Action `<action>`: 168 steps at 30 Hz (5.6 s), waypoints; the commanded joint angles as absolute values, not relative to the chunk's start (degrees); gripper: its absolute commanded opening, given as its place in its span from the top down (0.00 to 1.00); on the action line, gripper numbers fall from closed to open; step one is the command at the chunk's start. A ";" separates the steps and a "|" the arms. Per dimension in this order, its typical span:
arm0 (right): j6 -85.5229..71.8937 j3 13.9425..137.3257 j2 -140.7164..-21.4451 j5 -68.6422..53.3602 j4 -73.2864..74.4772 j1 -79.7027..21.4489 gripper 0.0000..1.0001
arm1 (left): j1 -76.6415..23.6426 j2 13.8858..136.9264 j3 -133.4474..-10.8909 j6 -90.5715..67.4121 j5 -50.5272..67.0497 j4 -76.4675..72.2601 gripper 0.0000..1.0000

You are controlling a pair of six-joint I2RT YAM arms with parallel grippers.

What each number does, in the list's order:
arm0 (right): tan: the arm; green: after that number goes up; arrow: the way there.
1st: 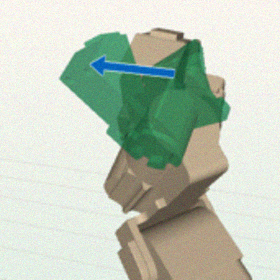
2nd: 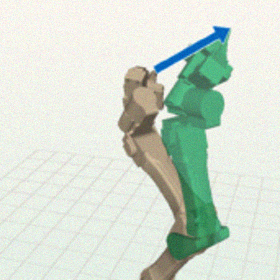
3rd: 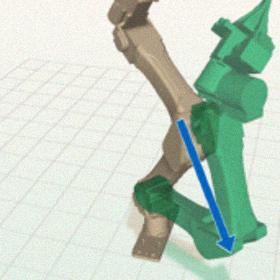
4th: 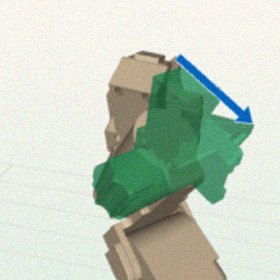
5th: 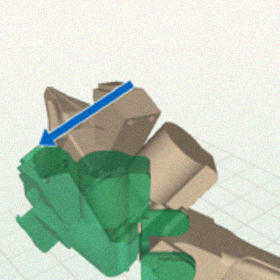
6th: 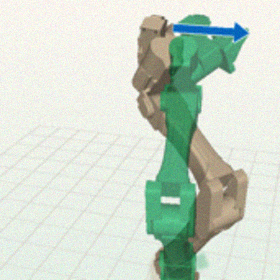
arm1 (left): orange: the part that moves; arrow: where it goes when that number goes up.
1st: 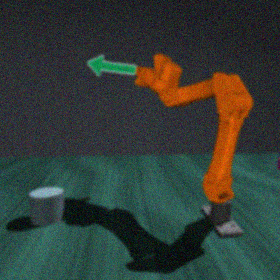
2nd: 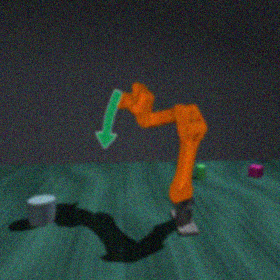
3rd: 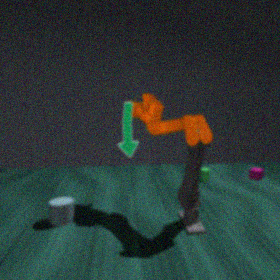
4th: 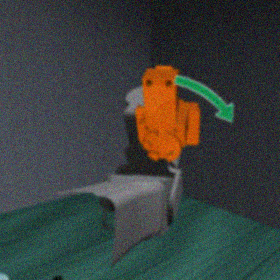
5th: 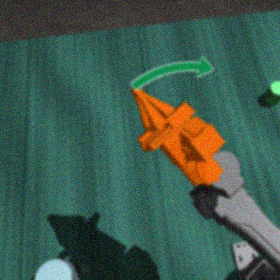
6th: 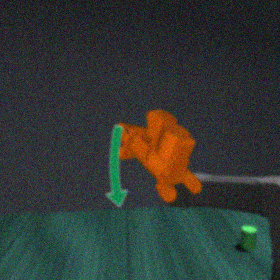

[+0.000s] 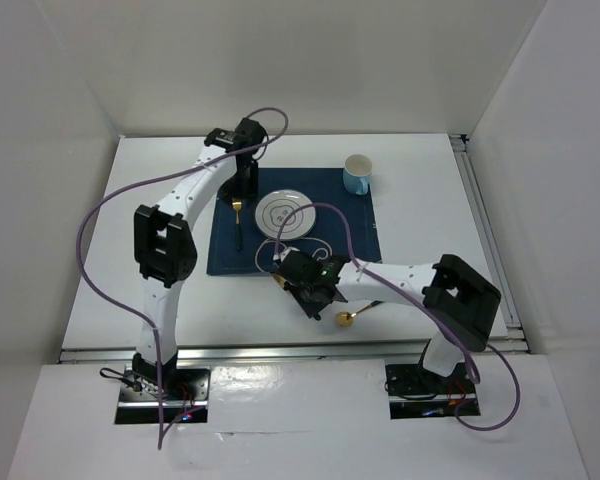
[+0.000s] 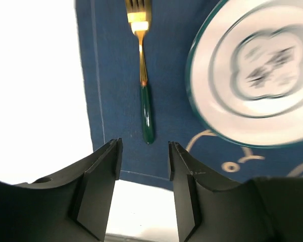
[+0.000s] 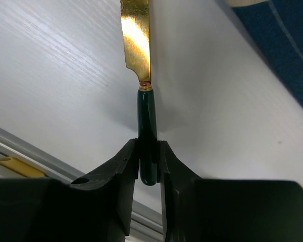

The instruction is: Set the dinner table for one person

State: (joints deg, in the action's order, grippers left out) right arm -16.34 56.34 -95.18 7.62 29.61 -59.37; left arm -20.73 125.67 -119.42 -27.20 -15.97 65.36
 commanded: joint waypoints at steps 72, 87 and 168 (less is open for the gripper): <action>-35.95 60.22 -81.15 11.78 42.35 -24.35 0.32 | -17.14 100.63 -104.33 -31.90 -9.40 60.91 0.46; -42.97 45.11 -74.00 -10.01 41.06 -26.62 0.05 | -17.14 100.55 -103.80 -31.90 -8.35 60.91 0.46; -34.01 61.87 -85.17 16.77 48.41 -17.14 1.00 | -17.14 100.55 -103.01 -31.38 -7.91 60.91 0.46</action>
